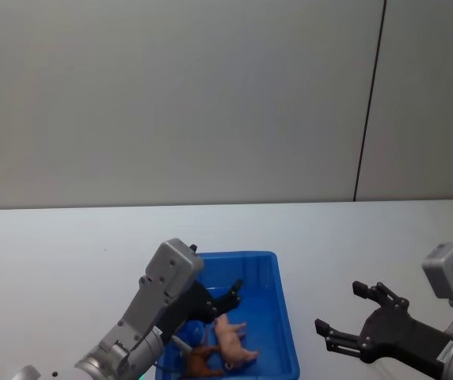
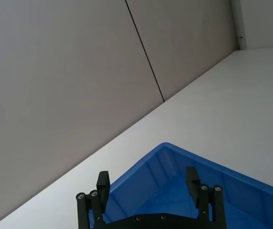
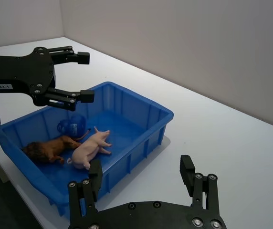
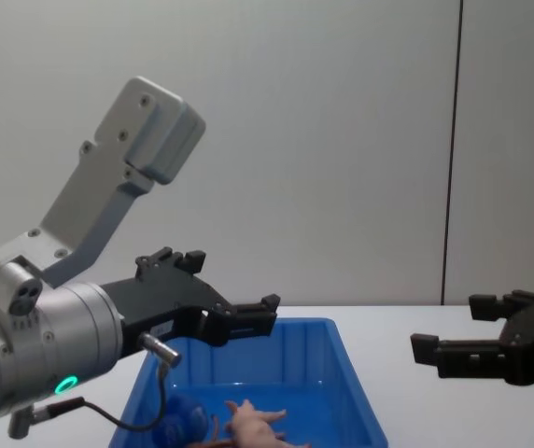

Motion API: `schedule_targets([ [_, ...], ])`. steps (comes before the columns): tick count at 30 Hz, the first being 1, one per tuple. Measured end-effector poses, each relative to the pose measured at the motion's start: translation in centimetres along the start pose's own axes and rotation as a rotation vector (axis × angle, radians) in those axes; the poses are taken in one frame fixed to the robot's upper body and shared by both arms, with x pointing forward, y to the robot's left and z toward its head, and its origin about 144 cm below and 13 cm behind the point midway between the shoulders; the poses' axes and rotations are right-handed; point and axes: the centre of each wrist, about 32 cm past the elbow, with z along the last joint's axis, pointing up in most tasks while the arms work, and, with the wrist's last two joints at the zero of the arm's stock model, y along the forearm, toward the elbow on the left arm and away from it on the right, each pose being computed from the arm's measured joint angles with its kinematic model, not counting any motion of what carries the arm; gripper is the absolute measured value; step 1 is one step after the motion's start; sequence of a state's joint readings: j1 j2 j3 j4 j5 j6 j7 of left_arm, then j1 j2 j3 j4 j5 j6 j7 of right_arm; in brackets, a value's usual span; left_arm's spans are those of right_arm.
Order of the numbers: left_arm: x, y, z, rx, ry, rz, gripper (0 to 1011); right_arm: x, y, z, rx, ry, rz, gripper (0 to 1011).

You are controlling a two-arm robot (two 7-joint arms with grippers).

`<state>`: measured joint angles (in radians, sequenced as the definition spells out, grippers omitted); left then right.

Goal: Pick up the two dolls from the table and place them into the box.

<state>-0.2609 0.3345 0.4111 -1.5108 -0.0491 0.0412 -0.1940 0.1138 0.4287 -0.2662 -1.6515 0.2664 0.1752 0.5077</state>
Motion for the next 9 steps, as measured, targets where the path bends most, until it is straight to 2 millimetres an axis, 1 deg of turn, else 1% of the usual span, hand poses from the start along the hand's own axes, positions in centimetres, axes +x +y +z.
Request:
schedule_targets([
  [9,-0.28,0.00,0.02,-0.022,0.014,0.012,1001,0.00,0.00,0.00,0.000,0.000,0.000,1001],
])
